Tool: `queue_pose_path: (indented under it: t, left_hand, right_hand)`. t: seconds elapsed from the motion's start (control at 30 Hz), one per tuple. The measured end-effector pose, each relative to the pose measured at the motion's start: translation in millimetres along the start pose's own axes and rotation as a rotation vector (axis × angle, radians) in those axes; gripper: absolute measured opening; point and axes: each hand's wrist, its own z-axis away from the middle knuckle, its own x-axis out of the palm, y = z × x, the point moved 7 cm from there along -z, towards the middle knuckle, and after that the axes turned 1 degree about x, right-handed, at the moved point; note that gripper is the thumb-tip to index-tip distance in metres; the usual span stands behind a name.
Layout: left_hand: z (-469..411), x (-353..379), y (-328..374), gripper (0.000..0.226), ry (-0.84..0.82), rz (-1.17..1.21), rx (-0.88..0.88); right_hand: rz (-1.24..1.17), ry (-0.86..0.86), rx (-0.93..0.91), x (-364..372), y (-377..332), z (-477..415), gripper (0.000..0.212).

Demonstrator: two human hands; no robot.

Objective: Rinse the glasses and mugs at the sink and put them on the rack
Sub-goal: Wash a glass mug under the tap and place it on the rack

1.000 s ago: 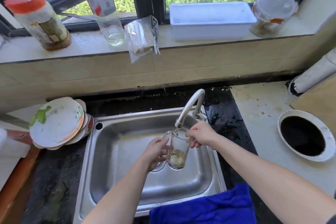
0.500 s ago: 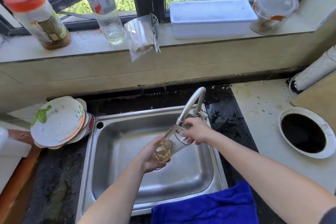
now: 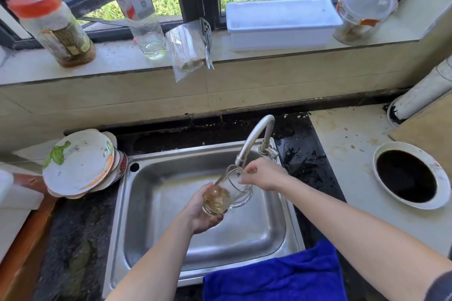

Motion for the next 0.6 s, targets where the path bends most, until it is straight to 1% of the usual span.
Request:
queue_pose_path:
  t: [0.07, 0.1, 0.17, 0.27, 0.33, 0.4, 0.47, 0.53, 0.6]
  left_hand:
    - [1.2, 3.6, -1.6, 0.054, -0.022, -0.072, -0.042]
    - [3.8, 7.2, -1.6, 0.055, -0.032, -0.060, -0.043]
    - [6.1, 12.1, 0.1, 0.053, -0.034, 0.054, 0.006]
    - [7.7, 20.1, 3.6, 0.043, -0.037, 0.241, 0.119]
    - [9.2, 23.2, 4.1, 0.039, -0.012, 0.289, 0.146]
    - [10.6, 22.4, 4.3, 0.041, 0.014, 0.274, 0.135]
    - [9.4, 17.3, 4.7, 0.043, 0.026, 0.224, 0.104]
    - [10.1, 16.9, 3.5, 0.047, -0.007, 0.199, 0.055]
    - [13.7, 20.9, 2.9, 0.046, -0.051, 0.195, 0.039]
  right_hand:
    - [-0.197, -0.042, -0.053, 4.4, -5.8, 1.3, 0.021]
    - [-0.290, -0.057, -0.053, 6.8, -6.9, 3.2, 0.019]
    - [-0.400, -0.067, -0.025, 12.6, -1.8, 2.2, 0.021]
    - [-0.526, -0.097, 0.096, 22.5, 10.8, 3.3, 0.016]
    - [-0.538, -0.111, 0.151, 24.5, 13.3, 6.1, 0.012]
    - [-0.479, -0.147, 0.160, 23.2, 12.6, 7.8, 0.014]
    - [-0.411, -0.150, 0.120, 17.4, 10.2, 6.5, 0.017]
    - [-0.387, -0.104, 0.048, 10.0, 5.4, 3.0, 0.020]
    - [-0.394, -0.057, -0.015, 4.8, -0.7, 0.4, 0.012]
